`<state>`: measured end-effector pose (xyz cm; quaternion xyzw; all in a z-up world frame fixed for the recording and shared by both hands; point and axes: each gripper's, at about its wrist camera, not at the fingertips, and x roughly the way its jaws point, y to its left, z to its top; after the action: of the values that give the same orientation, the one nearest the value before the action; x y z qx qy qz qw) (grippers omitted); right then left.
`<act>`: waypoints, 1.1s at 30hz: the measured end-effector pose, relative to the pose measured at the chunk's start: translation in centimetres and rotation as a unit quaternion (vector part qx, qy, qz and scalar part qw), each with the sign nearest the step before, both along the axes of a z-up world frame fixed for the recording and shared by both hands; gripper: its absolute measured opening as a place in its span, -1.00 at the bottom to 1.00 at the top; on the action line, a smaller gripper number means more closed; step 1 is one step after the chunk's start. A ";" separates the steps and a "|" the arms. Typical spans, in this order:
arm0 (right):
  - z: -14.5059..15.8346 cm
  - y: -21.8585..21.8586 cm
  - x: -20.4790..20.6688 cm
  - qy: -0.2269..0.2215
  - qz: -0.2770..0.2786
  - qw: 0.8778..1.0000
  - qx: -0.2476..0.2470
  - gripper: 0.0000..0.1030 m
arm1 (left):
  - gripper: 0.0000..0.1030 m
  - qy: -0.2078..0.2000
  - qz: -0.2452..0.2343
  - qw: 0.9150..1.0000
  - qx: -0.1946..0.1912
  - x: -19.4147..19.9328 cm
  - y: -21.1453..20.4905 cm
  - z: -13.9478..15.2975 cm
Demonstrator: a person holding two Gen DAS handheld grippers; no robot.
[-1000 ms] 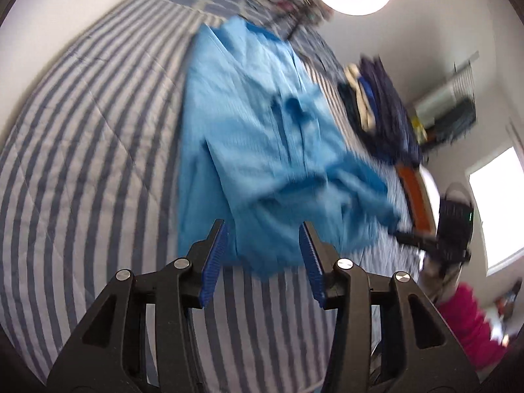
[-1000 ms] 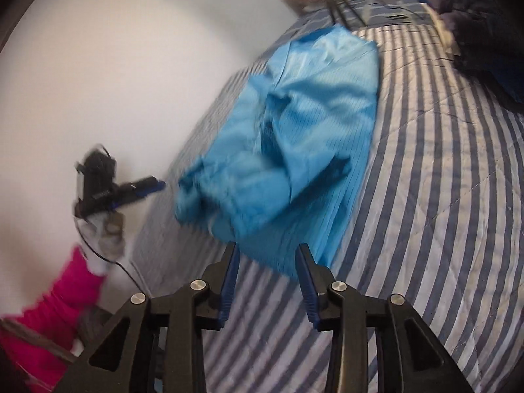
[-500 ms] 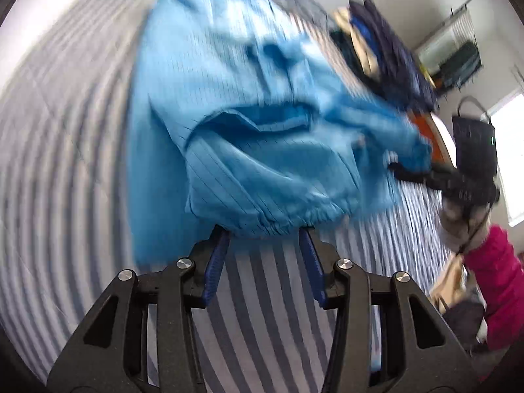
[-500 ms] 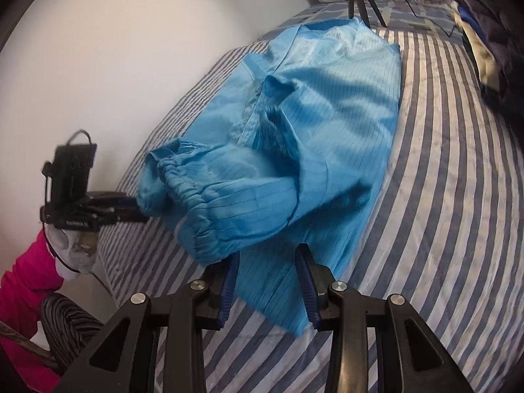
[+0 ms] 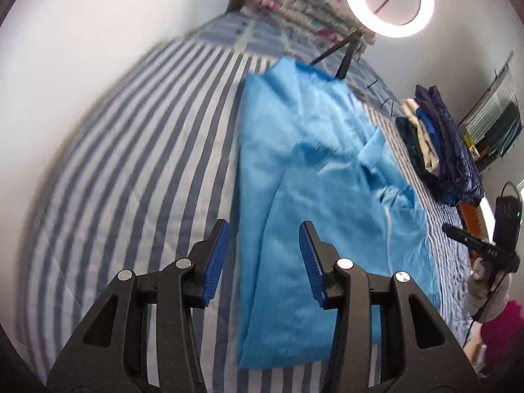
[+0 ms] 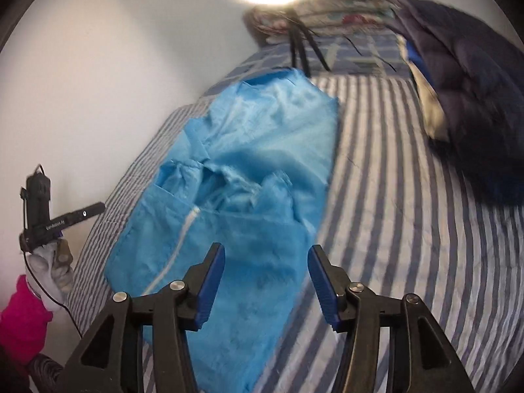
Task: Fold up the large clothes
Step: 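Press the folded coat flat with the left tool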
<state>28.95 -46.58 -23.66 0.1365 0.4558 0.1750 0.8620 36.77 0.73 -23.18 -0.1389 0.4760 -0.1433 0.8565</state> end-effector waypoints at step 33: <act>-5.4 -0.8 -2.3 0.059 0.003 0.989 0.133 -0.39 | -0.13 0.018 -0.039 0.998 -0.054 1.7 -2.1 -2.3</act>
<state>26.66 -47.38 -29.04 0.2590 0.4784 0.2285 0.8074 38.49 -1.37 -25.43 -0.1686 0.4876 -0.1995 0.8331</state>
